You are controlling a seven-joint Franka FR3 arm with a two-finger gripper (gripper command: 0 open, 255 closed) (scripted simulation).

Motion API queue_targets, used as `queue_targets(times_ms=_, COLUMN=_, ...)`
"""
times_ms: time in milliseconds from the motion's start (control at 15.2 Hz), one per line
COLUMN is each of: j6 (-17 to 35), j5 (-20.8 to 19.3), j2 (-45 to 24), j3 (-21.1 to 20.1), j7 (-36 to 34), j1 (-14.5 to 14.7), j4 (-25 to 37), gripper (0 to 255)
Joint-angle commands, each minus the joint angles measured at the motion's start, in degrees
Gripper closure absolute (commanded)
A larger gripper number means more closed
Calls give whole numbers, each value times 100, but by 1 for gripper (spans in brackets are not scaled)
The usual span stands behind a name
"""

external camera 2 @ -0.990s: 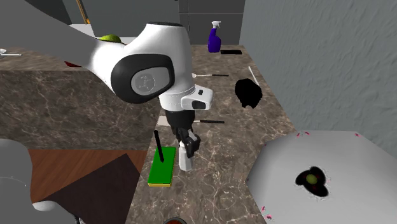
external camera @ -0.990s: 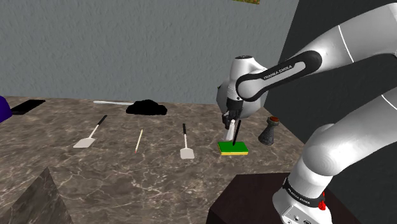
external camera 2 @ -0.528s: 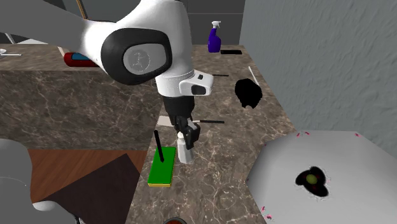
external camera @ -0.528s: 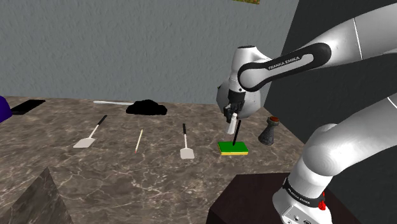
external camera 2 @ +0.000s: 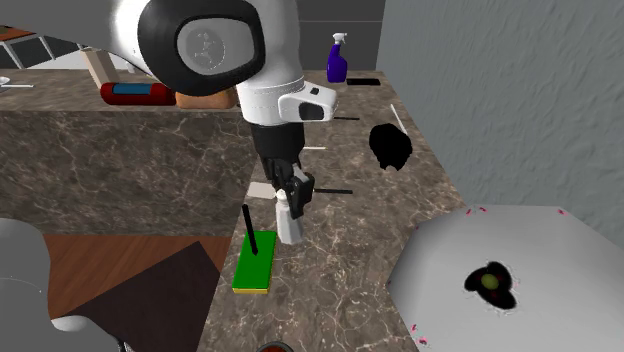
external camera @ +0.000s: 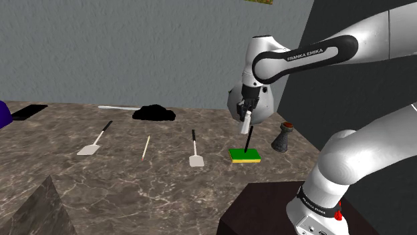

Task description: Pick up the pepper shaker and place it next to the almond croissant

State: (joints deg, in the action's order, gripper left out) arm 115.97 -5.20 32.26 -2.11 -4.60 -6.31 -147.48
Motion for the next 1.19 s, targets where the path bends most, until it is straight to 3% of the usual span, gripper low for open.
queue_targets(times_ms=0, j6=-162, j5=8, j2=31, j3=0, j7=14, j1=3, j4=129, gripper=255)
queue_targets(times_ms=924, j6=-1218, j5=42, j2=179, j3=3, j7=112, j1=8, j4=1041, gripper=255)
queue_targets(times_ms=1122, j6=-1081, j5=70, j2=-520, j3=-115, j7=-39, j1=36, j4=1590, gripper=255)
